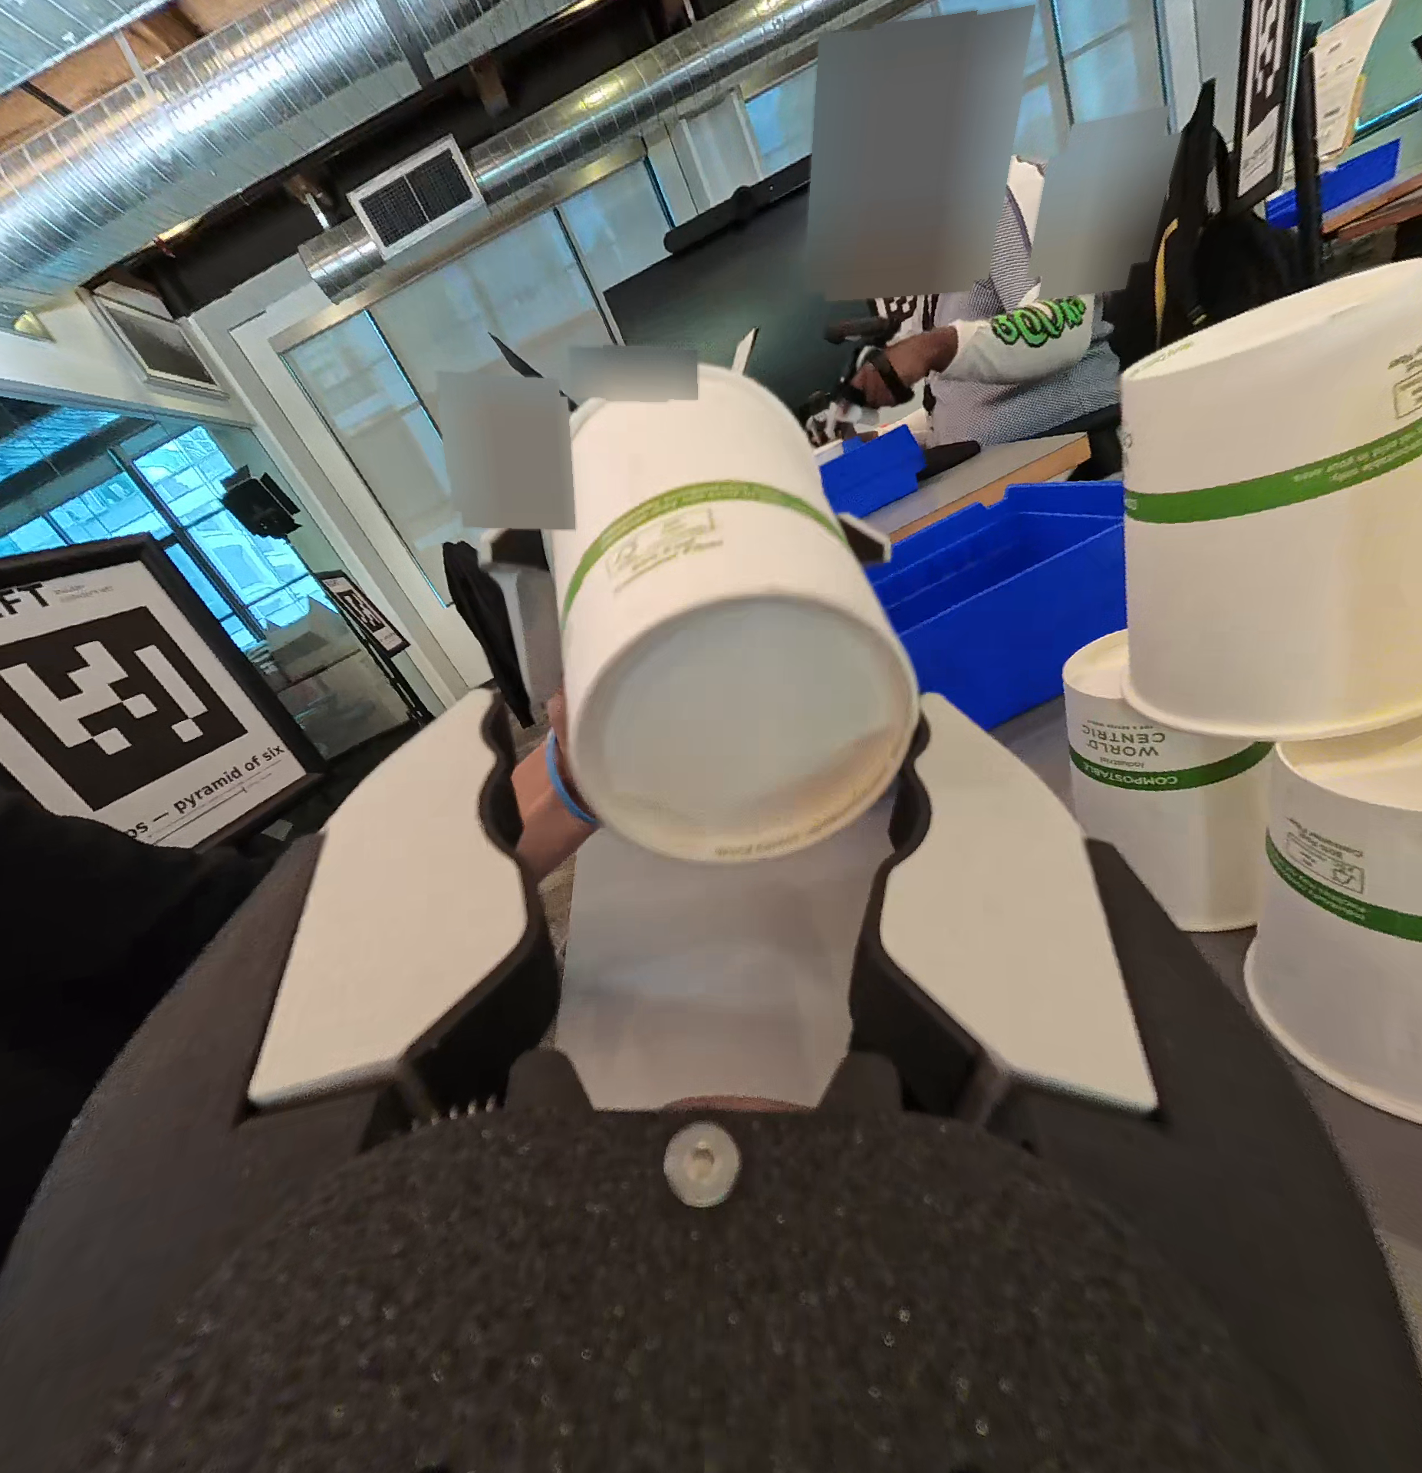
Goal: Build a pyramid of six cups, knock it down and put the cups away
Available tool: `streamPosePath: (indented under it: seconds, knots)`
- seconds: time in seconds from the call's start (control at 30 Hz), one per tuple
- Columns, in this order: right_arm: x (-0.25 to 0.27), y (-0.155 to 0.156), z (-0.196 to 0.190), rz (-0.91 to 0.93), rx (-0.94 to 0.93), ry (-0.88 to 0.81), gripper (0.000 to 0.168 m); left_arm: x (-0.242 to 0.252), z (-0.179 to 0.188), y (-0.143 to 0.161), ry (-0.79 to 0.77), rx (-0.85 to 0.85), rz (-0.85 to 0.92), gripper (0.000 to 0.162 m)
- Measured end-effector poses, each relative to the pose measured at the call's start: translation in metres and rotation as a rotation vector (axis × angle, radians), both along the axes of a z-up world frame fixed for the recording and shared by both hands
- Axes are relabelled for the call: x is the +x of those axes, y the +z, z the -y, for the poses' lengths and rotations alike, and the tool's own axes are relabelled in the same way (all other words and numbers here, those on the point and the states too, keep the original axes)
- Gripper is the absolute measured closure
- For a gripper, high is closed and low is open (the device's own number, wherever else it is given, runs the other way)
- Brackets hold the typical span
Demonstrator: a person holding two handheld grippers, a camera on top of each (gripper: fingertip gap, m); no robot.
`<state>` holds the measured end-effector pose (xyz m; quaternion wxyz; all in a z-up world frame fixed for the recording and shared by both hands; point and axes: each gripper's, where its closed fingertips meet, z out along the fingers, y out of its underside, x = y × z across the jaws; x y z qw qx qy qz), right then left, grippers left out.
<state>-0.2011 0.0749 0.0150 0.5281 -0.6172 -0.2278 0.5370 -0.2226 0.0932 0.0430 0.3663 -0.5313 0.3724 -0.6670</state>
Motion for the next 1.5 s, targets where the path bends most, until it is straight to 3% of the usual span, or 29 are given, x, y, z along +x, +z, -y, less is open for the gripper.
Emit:
streamPosePath:
  seconds: [0.07, 0.4, 0.5, 0.6, 0.77, 0.87, 1.13, 1.5]
  knots:
    - [0.005, -0.002, -0.001, -0.009, -0.016, 0.001, 0.090, 0.005, 0.004, -0.004, -0.018, -0.012, 0.005, 0.056]
    - [0.034, 0.002, -0.011, 0.175, -0.058, 0.001, 0.091, 0.002, 0.000, -0.036, 0.026, -0.033, -0.124, 0.051]
    - [0.051, 0.019, -0.024, 0.397, -0.003, -0.041, 0.091, -0.011, -0.008, -0.067, 0.133, 0.009, -0.269, 0.051]
    - [0.074, 0.058, -0.049, 0.661, 0.088, -0.112, 0.091, -0.026, -0.004, -0.093, 0.264, 0.050, -0.364, 0.053]
    - [0.094, 0.129, -0.095, 1.189, 0.194, -0.095, 0.091, -0.043, 0.016, -0.107, 0.399, 0.103, -0.353, 0.058]
    - [0.090, 0.145, -0.123, 1.448, 0.158, -0.005, 0.090, -0.049, 0.022, -0.113, 0.418, 0.122, -0.376, 0.059]
    - [0.075, 0.118, -0.171, 1.716, -0.118, 0.202, 0.090, -0.047, 0.023, -0.114, 0.391, 0.112, -0.384, 0.061]
    - [0.064, 0.088, -0.178, 1.715, -0.198, 0.323, 0.090, -0.035, 0.032, -0.120, 0.329, 0.113, -0.404, 0.062]
